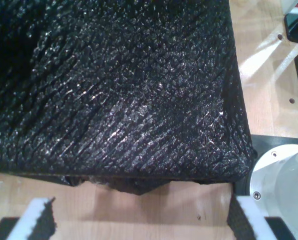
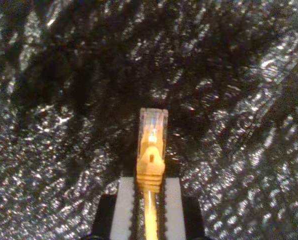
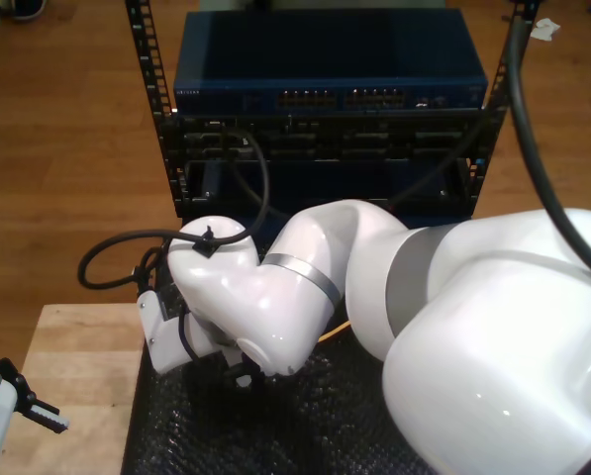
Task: Grab the cable and plug it in
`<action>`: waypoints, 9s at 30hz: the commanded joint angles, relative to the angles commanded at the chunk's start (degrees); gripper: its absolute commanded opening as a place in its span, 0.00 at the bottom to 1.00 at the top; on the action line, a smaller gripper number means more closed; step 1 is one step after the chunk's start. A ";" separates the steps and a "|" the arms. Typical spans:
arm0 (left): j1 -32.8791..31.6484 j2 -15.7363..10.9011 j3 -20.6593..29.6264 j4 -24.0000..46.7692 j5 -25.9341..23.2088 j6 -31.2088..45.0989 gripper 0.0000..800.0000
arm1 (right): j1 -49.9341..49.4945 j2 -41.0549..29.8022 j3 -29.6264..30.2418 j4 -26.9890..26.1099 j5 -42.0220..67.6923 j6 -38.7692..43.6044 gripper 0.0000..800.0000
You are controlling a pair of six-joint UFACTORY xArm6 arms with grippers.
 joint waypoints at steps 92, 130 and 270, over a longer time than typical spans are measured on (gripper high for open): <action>-34.29 9.85 -13.27 -36.22 -5.89 -22.24 0.99 | -22.24 -27.25 -0.62 41.76 27.34 -18.11 0.01; -34.11 10.02 -13.01 -39.91 -1.76 -19.96 0.49 | -21.89 -27.34 -0.88 44.48 27.34 -18.20 0.01; -21.98 29.19 -16.97 -50.90 35.52 -35.25 0.03 | -7.03 -54.86 19.08 46.24 -5.45 -45.89 0.95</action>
